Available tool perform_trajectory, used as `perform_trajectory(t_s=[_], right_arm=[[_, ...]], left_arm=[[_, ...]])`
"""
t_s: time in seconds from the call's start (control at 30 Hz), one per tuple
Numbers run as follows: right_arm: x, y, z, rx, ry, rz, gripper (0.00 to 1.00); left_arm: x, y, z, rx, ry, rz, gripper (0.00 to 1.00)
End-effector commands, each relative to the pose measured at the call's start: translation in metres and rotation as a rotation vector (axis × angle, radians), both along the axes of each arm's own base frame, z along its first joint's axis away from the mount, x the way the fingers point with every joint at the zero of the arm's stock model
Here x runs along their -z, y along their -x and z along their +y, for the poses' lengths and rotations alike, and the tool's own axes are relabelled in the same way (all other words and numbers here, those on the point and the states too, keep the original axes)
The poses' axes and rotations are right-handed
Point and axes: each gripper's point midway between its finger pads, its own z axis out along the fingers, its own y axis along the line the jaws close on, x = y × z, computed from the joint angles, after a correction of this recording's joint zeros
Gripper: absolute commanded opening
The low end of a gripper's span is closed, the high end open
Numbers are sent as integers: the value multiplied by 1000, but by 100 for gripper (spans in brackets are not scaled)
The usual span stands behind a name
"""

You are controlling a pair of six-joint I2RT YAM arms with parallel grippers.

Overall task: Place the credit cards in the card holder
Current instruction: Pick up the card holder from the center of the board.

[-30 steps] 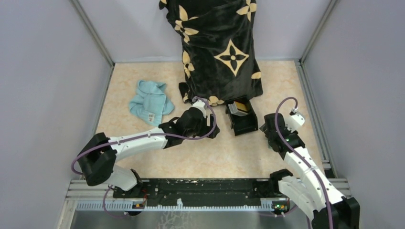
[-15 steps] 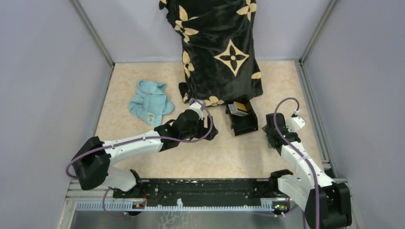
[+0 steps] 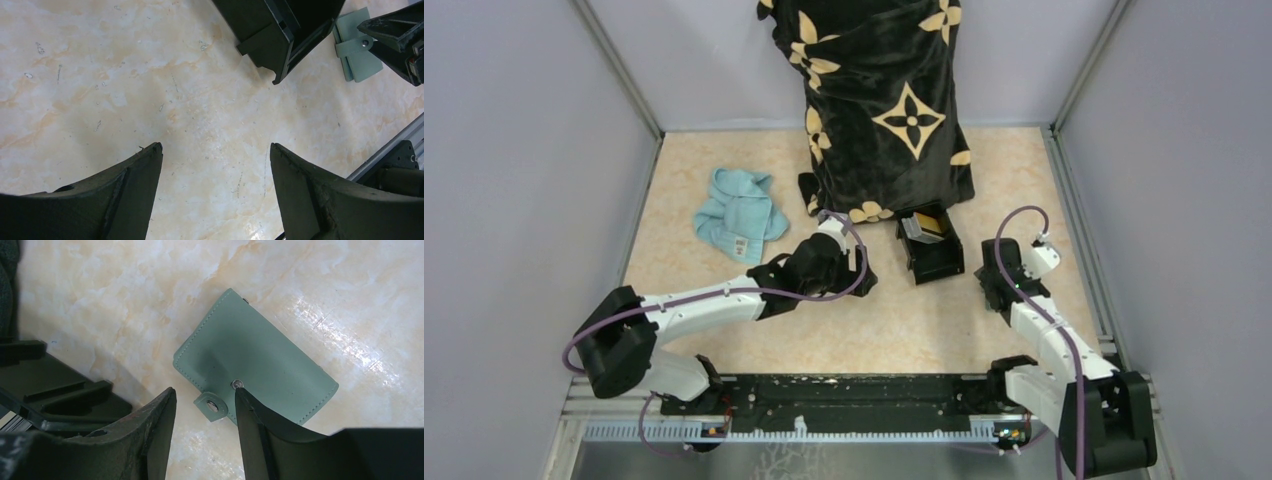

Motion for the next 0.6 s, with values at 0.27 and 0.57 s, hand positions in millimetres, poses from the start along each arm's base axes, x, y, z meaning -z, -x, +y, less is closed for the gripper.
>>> perform_trajectory(t_s=[0.27, 0.57], right_arm=[[1, -11, -1, 0, -3, -31, 31], [-4, -7, -2, -10, 4, -37, 0]], left_arm=[[-3, 1, 6, -24, 11, -13, 85], [-4, 0, 15, -66, 7, -17, 85]])
